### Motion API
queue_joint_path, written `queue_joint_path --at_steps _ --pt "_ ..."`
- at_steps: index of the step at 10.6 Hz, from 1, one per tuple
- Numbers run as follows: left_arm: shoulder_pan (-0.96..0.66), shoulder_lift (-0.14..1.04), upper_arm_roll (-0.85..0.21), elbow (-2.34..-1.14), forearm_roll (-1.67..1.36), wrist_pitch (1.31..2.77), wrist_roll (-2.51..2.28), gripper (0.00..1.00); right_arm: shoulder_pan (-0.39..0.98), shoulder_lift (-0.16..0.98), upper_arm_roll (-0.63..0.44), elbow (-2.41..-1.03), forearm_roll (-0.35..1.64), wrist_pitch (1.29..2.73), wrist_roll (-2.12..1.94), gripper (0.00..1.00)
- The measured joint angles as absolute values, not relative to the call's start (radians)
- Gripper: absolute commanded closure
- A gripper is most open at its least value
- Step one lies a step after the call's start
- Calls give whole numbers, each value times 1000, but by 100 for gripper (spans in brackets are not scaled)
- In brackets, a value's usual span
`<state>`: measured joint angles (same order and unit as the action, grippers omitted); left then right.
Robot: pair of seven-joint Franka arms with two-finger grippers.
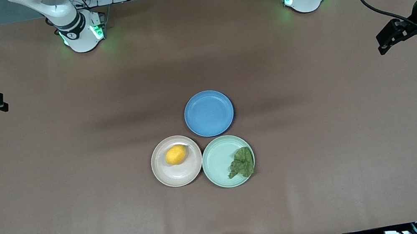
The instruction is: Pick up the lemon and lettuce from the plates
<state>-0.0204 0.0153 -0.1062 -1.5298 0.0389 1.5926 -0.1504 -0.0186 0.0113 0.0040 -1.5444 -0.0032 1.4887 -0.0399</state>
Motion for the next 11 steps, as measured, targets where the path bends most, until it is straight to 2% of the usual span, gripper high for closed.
queue_joint_path --at_steps 7,11 --pt "-28 26 -112 -1535 19 1612 -150 0 -18 11 4 -1544 -3 1488 -40 0" --pt "-76 139 -167 -1551 -4 1876 -150 0 -17 12 4 -1546 -3 1487 -40 0"
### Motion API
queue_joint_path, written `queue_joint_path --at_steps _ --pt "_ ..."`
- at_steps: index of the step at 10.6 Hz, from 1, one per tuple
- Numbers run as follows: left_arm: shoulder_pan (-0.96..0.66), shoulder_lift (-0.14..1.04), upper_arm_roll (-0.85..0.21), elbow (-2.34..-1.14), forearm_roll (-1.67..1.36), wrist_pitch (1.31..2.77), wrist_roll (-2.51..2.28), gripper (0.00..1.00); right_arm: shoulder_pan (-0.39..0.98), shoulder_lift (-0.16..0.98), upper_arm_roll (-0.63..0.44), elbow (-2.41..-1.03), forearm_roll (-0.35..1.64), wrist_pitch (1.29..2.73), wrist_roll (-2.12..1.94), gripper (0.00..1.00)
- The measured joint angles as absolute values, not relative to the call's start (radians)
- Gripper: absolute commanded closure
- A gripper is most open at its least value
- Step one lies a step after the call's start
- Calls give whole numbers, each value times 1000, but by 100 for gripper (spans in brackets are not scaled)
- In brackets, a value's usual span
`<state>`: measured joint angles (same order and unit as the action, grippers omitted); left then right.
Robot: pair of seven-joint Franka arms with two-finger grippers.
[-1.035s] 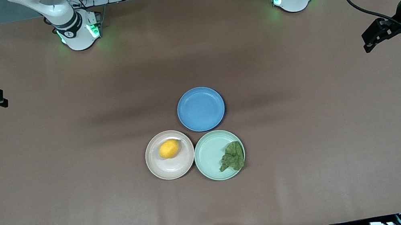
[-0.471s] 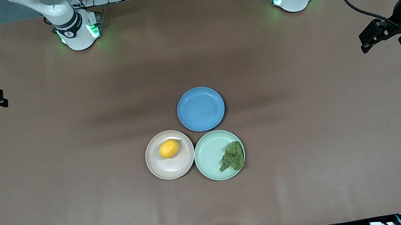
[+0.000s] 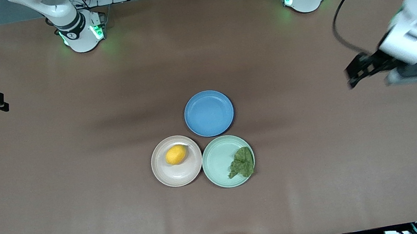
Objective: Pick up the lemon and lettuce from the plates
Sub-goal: 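Reach the left gripper down over the lettuce on the green plate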
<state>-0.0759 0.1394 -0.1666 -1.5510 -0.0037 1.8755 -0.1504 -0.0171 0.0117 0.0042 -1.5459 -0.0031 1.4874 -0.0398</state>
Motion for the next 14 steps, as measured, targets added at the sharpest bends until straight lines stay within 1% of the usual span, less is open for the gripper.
queue_joint_path --at_steps 4,10,12,14 --pt "-214 321 -189 -1555 9 2176 -151 0 -6 12 6 -1548 -2 1483 11 0" --pt "-383 595 -185 -1551 169 2542 -238 0 64 12 11 -1550 31 1486 252 0" --pt "-400 686 -185 -1536 267 2618 -238 0 98 15 11 -1552 33 1488 361 0" --pt "-441 753 -180 -1506 324 2637 -238 0 125 26 12 -1555 35 1495 453 0"
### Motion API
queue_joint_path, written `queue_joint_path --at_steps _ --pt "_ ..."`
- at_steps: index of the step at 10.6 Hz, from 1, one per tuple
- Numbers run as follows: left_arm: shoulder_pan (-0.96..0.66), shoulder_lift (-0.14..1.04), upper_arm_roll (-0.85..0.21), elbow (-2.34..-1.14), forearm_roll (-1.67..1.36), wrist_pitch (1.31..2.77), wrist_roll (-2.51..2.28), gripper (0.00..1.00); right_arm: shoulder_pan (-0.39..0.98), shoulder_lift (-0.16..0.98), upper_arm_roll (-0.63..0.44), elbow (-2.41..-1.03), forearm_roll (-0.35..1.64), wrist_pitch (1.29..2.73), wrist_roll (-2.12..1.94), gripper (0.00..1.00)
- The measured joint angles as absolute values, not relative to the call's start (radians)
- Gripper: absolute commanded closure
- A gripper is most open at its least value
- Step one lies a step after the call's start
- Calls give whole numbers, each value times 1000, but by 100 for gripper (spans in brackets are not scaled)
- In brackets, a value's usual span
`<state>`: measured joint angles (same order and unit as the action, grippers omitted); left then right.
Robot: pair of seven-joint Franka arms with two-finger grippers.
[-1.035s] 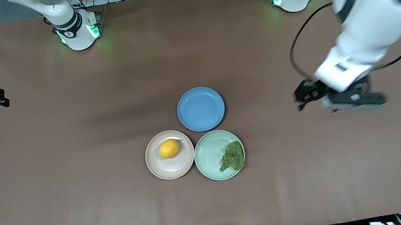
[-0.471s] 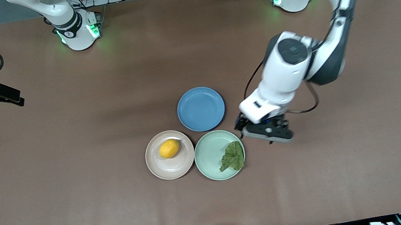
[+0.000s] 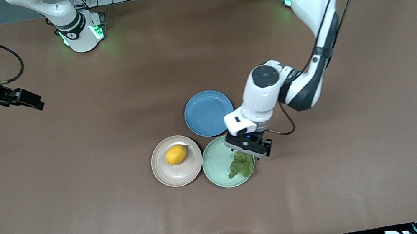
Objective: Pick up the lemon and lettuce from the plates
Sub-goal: 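Grasp the lettuce with the left gripper while the right gripper approaches the lemon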
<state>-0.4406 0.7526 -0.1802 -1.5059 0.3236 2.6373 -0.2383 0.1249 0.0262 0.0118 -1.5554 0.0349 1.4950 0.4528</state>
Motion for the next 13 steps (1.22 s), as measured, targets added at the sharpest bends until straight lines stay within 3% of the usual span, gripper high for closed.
queue_joint_path --at_steps 2,6,8,13 --pt "-464 815 -164 -1472 404 2659 -238 0 164 44 13 -1556 49 1503 549 0" --pt "-504 904 -94 -1436 449 2717 -237 12 231 86 15 -1557 106 1545 689 0" --pt "-558 914 -44 -1429 449 2717 -237 24 268 113 15 -1557 114 1569 717 0" --pt "-573 916 -28 -1424 449 2717 -237 71 346 226 15 -1557 117 1713 755 0"
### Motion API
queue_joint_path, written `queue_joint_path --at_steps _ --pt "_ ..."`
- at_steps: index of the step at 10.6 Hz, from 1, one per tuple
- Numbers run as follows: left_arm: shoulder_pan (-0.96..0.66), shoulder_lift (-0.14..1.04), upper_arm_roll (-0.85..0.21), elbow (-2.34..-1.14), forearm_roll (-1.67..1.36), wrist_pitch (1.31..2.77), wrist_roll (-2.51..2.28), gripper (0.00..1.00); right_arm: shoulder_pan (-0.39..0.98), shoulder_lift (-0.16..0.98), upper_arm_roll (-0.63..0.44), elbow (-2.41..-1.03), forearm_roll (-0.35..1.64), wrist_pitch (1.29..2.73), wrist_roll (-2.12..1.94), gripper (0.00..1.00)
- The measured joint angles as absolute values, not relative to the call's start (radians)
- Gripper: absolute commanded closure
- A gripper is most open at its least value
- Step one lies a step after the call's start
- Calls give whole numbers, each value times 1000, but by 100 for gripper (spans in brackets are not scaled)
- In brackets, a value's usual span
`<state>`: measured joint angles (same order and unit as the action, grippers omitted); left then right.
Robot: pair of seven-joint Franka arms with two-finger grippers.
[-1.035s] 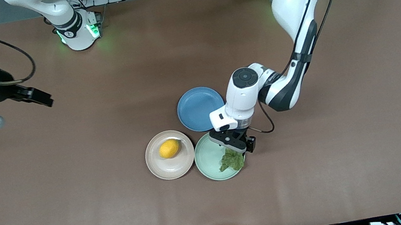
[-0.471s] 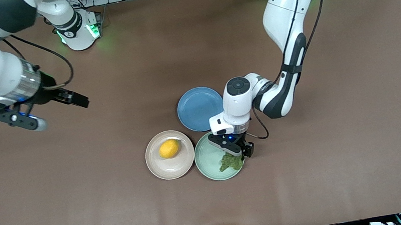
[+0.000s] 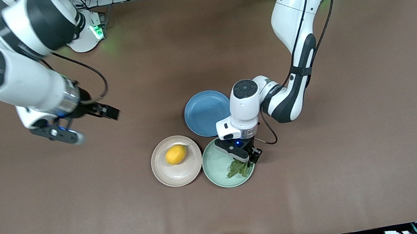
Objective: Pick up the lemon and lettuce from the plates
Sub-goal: 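Grasp the lettuce with the left gripper while the right gripper approaches the lemon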
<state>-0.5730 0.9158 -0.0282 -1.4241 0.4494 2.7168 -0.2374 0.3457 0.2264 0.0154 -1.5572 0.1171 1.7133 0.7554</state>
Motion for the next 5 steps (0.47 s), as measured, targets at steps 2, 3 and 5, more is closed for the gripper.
queue_joint_path --at_steps 2,3,5 --pt "-573 917 -28 -1424 449 2717 -237 92 381 307 17 -1557 117 1819 804 0" --pt "-573 917 -27 -1424 449 2717 -237 100 391 338 17 -1556 117 1851 815 0" --pt "-574 918 -27 -1423 449 2717 -237 100 402 397 19 -1557 118 1902 816 0"
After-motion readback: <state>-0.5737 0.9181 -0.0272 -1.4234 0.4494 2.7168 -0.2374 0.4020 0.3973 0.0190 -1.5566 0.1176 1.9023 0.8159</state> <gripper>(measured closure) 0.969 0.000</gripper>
